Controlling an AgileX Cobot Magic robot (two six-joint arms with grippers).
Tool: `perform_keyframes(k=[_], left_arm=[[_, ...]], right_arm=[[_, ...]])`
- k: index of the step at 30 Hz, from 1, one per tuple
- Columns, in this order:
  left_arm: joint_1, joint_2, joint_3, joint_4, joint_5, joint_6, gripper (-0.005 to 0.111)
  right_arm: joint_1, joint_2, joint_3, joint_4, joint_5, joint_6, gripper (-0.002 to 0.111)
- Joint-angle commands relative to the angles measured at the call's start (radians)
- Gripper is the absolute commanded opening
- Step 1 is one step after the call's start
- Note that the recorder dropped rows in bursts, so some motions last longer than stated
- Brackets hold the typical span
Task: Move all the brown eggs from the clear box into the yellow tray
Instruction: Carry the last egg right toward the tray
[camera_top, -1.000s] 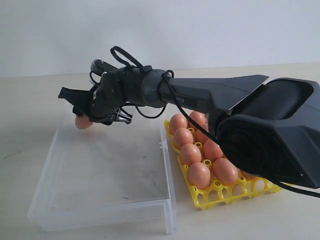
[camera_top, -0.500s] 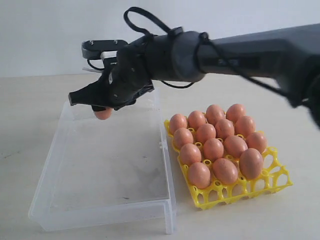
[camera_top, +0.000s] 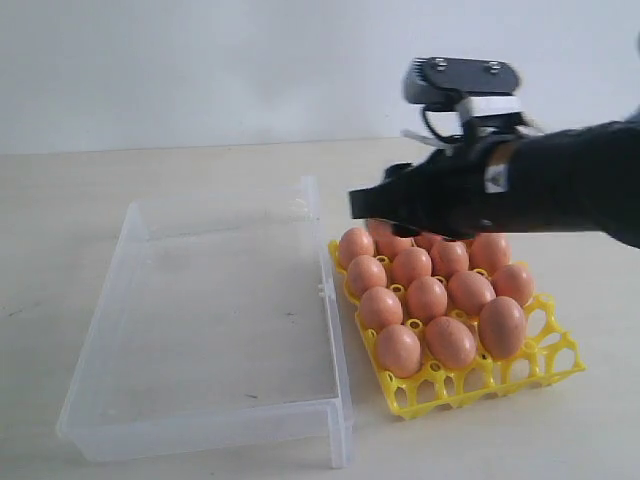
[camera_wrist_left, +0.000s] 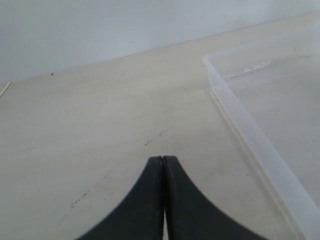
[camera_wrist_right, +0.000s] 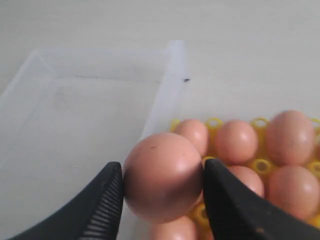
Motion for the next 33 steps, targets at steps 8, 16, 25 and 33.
perform_keyframes(k=[8, 16, 25, 33], left_arm=[[0.002, -0.006, -0.004, -0.008, -0.008, -0.005, 0.000], [0.002, -0.006, -0.004, -0.008, -0.008, -0.005, 0.000], [0.002, -0.006, -0.004, -0.008, -0.008, -0.005, 0.000], [0.002, -0.006, -0.004, -0.008, -0.008, -0.005, 0.000]], right_arm=[[-0.262, -0.235, 0.268, 0.000, -0.004, -0.061, 0.000], [-0.312, -0.145, 0.301, -0.009, -0.006, -0.061, 0.000], [-0.365, -0.148, 0.301, -0.023, 0.012, -0.063, 0.000], [-0.370, -0.074, 0.301, -0.026, -0.004, -0.063, 0.000]])
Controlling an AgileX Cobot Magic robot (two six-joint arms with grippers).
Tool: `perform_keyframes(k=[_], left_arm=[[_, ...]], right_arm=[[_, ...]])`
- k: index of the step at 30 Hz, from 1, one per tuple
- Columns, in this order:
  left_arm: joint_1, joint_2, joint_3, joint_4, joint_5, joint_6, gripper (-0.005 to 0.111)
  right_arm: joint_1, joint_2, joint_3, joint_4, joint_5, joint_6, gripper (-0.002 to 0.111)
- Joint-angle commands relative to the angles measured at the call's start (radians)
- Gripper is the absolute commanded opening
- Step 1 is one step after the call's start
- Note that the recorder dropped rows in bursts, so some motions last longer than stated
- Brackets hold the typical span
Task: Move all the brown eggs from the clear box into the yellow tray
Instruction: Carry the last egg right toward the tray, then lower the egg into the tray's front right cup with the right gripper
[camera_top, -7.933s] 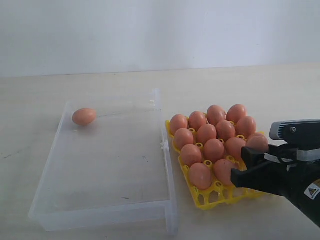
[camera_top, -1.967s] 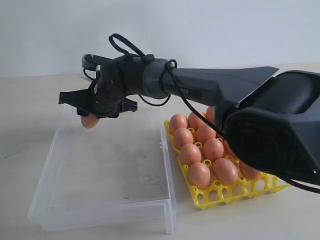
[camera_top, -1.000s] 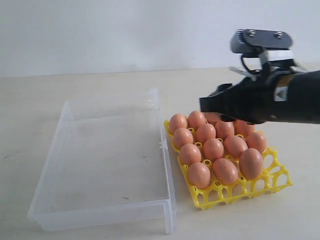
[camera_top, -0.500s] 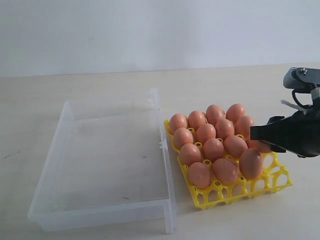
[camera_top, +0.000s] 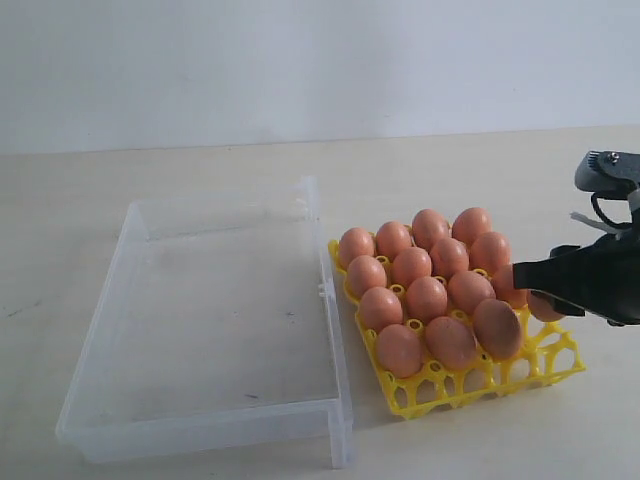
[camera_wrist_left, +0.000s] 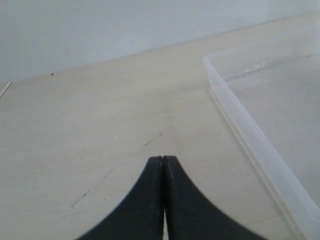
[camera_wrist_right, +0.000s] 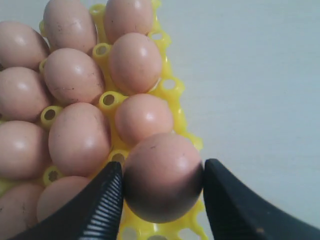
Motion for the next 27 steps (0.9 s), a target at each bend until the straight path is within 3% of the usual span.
perform_keyframes(k=[1, 4, 7, 12, 15, 22, 27], left_arm=[[0.002, -0.006, -0.004, -0.008, -0.008, -0.005, 0.000], [0.002, -0.006, -0.004, -0.008, -0.008, -0.005, 0.000], [0.002, -0.006, -0.004, -0.008, -0.008, -0.005, 0.000], [0.002, -0.006, -0.004, -0.008, -0.008, -0.005, 0.000], [0.002, -0.006, -0.004, -0.008, -0.008, -0.005, 0.000], [0.002, -0.006, -0.004, -0.008, -0.008, -0.005, 0.000], [0.002, -0.006, -0.004, -0.008, -0.008, -0.005, 0.000]], right_arm=[[-0.007, 0.044, 0.004, -0.015, -0.038, -0.011, 0.000], [-0.007, 0.062, 0.002, -0.033, -0.036, -0.011, 0.000], [-0.004, 0.073, 0.002, -0.036, -0.036, -0.011, 0.009], [-0.004, 0.079, 0.002, -0.033, -0.034, -0.010, 0.047], [-0.004, 0.075, 0.002, -0.033, -0.036, -0.010, 0.062], [0.003, -0.063, -0.001, -0.033, 0.031, -0.010, 0.057], [0.102, -0.094, -0.044, -0.033, 0.089, -0.074, 0.054]])
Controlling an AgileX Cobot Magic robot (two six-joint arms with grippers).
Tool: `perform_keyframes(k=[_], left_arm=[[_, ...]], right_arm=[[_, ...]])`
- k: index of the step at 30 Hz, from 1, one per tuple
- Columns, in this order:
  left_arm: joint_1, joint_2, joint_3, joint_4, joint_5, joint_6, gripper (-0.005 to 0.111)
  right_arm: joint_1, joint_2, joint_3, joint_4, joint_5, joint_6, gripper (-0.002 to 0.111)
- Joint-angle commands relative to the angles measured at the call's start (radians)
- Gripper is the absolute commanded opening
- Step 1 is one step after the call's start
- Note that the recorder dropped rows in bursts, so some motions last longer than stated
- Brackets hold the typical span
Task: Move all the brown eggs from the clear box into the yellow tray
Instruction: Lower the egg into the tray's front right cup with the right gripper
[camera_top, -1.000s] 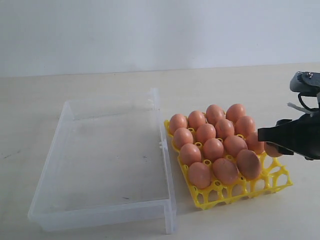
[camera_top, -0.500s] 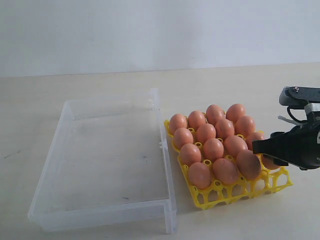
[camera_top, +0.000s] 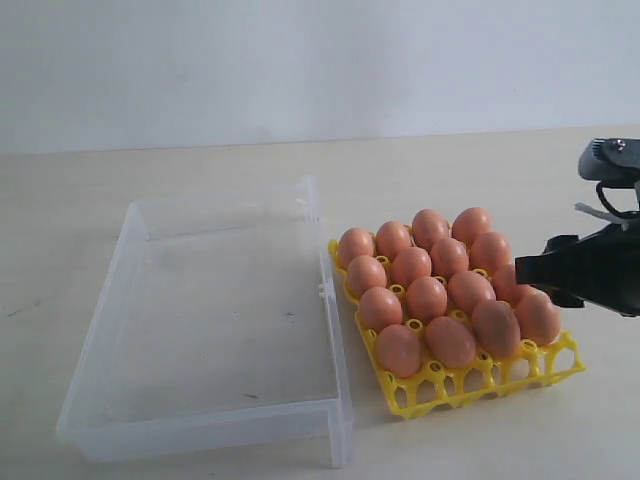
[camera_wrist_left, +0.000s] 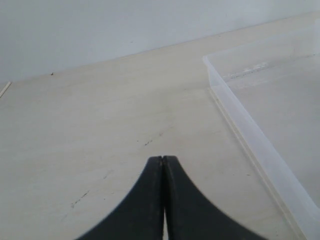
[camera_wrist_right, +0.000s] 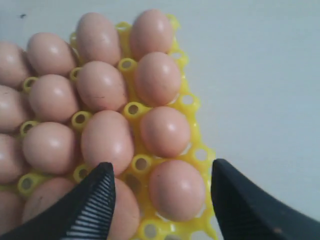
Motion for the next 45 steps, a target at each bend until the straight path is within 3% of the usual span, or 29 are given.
perform_keyframes(k=[1, 6, 17, 20, 33, 45], left_arm=[[0.002, -0.006, -0.004, -0.008, -0.008, -0.005, 0.000], [0.002, -0.006, -0.004, -0.008, -0.008, -0.005, 0.000], [0.002, -0.006, -0.004, -0.008, -0.008, -0.005, 0.000], [0.002, -0.006, -0.004, -0.008, -0.008, -0.005, 0.000], [0.002, -0.006, -0.004, -0.008, -0.008, -0.005, 0.000], [0.002, -0.006, -0.004, -0.008, -0.008, -0.005, 0.000]], right_arm=[[0.087, -0.001, -0.053, -0.009, 0.074, -0.054, 0.054], [0.186, 0.115, -0.131, -0.004, 0.157, -0.069, 0.057], [0.186, 0.208, -0.135, -0.007, 0.159, -0.101, 0.060], [0.186, 0.229, -0.135, -0.004, 0.152, -0.101, 0.053], [0.186, 0.199, -0.135, -0.004, 0.138, -0.092, 0.000], [0.184, 0.142, -0.125, -0.013, 0.058, -0.093, 0.000]])
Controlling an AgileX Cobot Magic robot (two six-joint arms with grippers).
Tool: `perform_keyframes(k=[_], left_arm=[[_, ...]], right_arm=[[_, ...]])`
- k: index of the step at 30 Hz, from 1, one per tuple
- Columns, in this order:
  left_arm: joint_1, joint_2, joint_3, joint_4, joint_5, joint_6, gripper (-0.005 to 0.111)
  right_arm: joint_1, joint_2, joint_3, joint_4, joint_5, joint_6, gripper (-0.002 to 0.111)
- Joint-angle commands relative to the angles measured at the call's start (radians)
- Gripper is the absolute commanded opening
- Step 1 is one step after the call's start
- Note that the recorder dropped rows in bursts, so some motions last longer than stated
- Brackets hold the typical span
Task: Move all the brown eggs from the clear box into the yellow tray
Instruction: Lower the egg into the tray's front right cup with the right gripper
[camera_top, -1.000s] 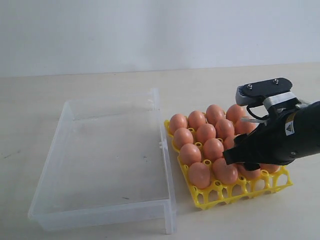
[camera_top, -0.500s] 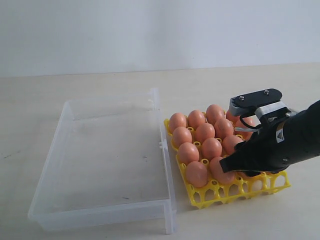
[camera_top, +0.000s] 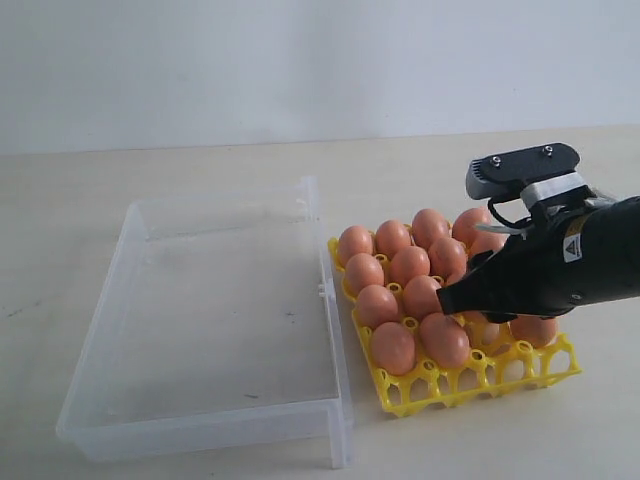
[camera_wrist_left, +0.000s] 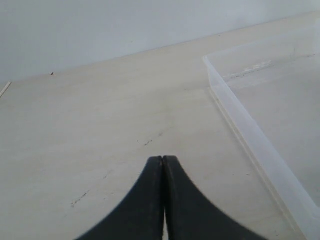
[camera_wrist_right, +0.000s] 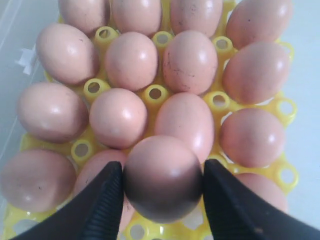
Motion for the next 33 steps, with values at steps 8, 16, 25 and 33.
perform_keyframes(k=[8, 16, 25, 33], left_arm=[[0.002, -0.006, -0.004, -0.008, -0.008, -0.005, 0.000], [0.002, -0.006, -0.004, -0.008, -0.008, -0.005, 0.000], [0.002, -0.006, -0.004, -0.008, -0.008, -0.005, 0.000], [0.002, -0.006, -0.004, -0.008, -0.008, -0.005, 0.000]], right_arm=[[0.001, -0.007, 0.076, -0.013, -0.131, -0.001, 0.000], [0.001, -0.005, 0.138, -0.007, -0.260, -0.010, 0.000], [0.001, 0.024, 0.138, -0.009, -0.270, -0.030, 0.000], [-0.001, 0.049, 0.138, -0.009, -0.274, -0.063, 0.000]])
